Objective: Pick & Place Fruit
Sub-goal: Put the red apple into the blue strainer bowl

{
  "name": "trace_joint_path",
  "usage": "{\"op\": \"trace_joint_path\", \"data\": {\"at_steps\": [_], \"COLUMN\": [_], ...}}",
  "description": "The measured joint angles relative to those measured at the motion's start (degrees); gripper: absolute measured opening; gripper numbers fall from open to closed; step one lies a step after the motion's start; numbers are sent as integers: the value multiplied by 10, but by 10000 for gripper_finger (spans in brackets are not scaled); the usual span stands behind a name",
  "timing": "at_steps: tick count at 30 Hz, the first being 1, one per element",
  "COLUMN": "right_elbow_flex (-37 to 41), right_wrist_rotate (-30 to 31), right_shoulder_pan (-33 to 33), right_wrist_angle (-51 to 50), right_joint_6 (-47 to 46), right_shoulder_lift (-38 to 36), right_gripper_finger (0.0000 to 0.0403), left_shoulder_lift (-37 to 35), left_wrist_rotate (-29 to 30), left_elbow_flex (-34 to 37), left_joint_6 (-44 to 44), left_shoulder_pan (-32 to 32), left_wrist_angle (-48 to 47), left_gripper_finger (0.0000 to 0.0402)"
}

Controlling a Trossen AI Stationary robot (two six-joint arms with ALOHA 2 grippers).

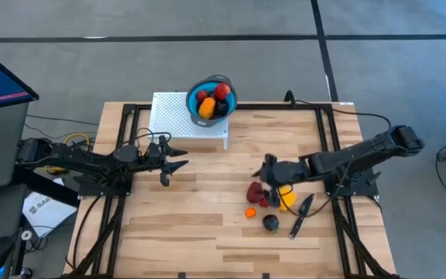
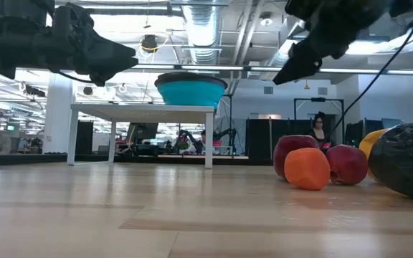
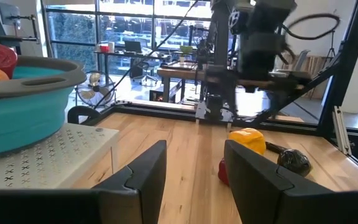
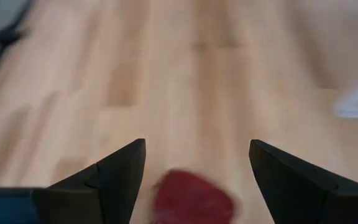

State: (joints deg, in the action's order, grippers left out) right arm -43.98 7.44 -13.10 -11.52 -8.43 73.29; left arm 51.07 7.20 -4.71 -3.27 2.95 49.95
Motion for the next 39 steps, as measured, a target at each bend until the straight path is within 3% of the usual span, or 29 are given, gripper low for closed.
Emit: {"op": "trace_joint_path", "data": {"at_steps": [3,9,18,24,33,36,39], "right_elbow_flex": [-22,-99,-237,-285,-289,-289,-280], "right_wrist_rotate": [-64,-137,-135,-79,-54,-74,-136], "right_shoulder_pan": [10,43,46,47,65,77,98], "right_wrist_angle": [-30,-152,-313,-359,-349,-318,-233], "right_joint_6": [50,150,416,494,472,419,340], "right_shoulder_lift": [28,110,258,328,359,357,355], "right_gripper_finger": [281,296,377,372,289,269,261], "left_shoulder_lift": [0,0,0,0,0,0,0], "left_wrist_rotate": [8,51,59,59,59,59,59], "left_elbow_flex": [0,0,0,0,0,0,0], "left_joint_6": [0,0,-2,-4,-6,-14,-17], "left_shoulder_pan": [1,1,1,1,0,0,0], "left_wrist_angle": [0,0,0,-1,-9,-10,-11], "left_gripper_finger": [153,153,153,153,153,153,153]}}
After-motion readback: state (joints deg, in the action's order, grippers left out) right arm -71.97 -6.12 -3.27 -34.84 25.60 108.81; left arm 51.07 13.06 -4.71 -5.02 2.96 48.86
